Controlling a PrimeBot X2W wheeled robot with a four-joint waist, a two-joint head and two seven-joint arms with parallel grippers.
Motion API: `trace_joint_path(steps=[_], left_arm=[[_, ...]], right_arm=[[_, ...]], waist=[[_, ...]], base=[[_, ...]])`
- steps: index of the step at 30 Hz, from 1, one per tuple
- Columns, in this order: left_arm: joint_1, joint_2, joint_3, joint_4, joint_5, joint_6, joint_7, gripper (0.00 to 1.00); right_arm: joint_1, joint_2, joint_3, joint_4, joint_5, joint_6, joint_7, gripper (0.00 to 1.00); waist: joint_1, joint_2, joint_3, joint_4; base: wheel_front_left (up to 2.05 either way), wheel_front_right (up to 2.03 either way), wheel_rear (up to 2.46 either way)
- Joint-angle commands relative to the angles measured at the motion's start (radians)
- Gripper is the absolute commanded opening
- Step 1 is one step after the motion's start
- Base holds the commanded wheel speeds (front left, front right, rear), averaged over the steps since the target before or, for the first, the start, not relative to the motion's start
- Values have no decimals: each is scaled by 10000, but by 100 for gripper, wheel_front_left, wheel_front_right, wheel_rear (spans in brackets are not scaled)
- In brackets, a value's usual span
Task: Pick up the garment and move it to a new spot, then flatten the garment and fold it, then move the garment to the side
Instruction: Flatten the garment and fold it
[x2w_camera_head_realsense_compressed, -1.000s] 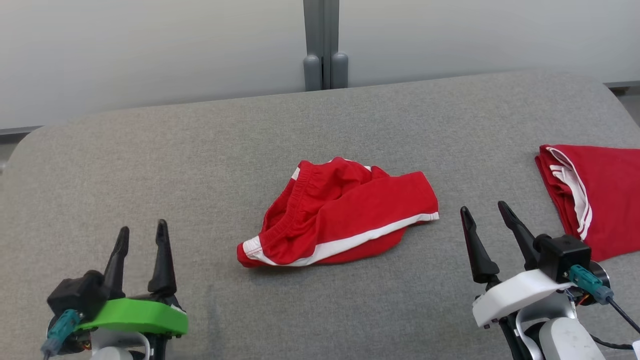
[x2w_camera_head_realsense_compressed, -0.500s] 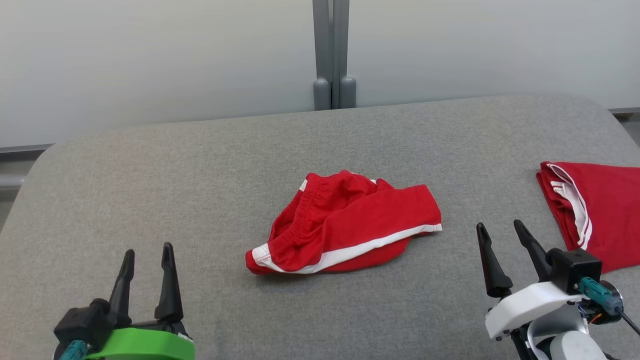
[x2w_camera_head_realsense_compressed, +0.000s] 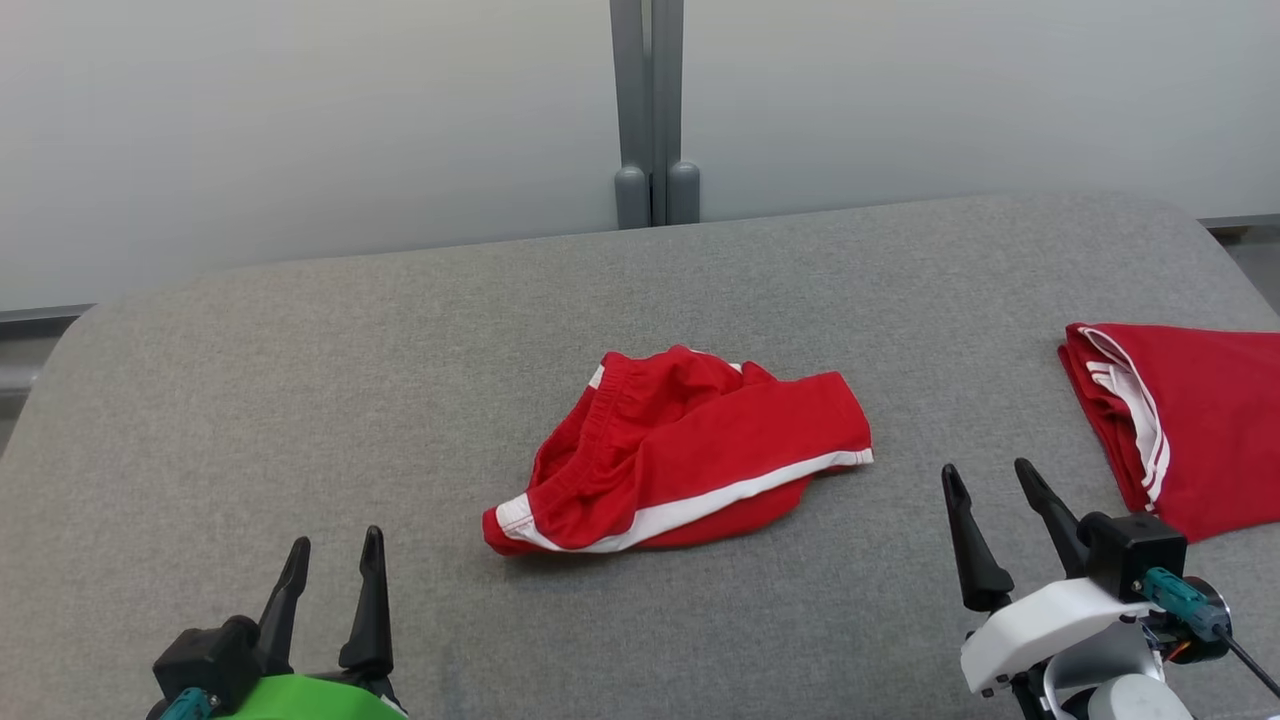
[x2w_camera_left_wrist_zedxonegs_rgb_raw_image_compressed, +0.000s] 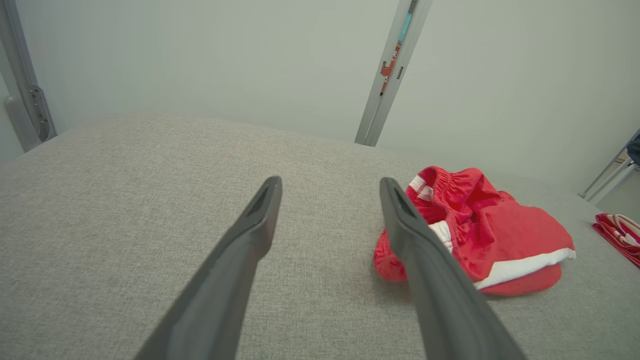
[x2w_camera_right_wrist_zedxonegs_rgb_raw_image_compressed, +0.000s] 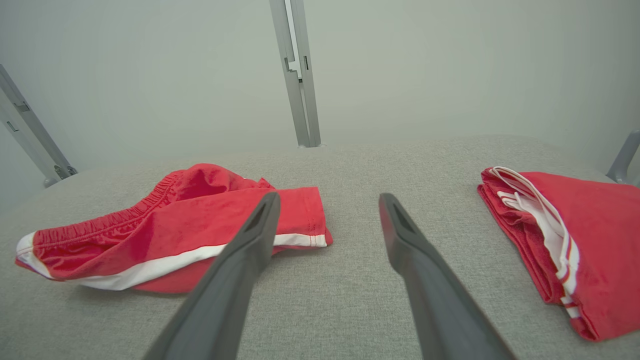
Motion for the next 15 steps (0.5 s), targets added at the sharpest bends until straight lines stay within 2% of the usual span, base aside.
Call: trace_joint_path(steps=[1, 8, 11, 15], left_arm=[[-197, 92, -7, 7, -42, -45, -26, 100], [-301, 211, -338, 76, -1, -45, -26, 100], [-641, 408, -957, 197, -92, -46, 229, 100], [-1389, 867, -2194, 424, -268, -37, 1157, 100]], right_arm=[[-91, -15, 7, 44, 47, -15, -77, 100], [-230, -49, 13, 84, 42, -15, -29, 100], [-474, -183, 253, 131, 57, -15, 201, 100], [-989, -345, 448, 583, 328, -15, 1119, 100]], waist=[[0, 0, 19, -5], [0, 0, 121, -1], [0, 0, 235, 30], [0, 0, 388, 76]], base=[[0, 0, 0], [0, 0, 0], [0, 0, 0], [0, 0, 0]])
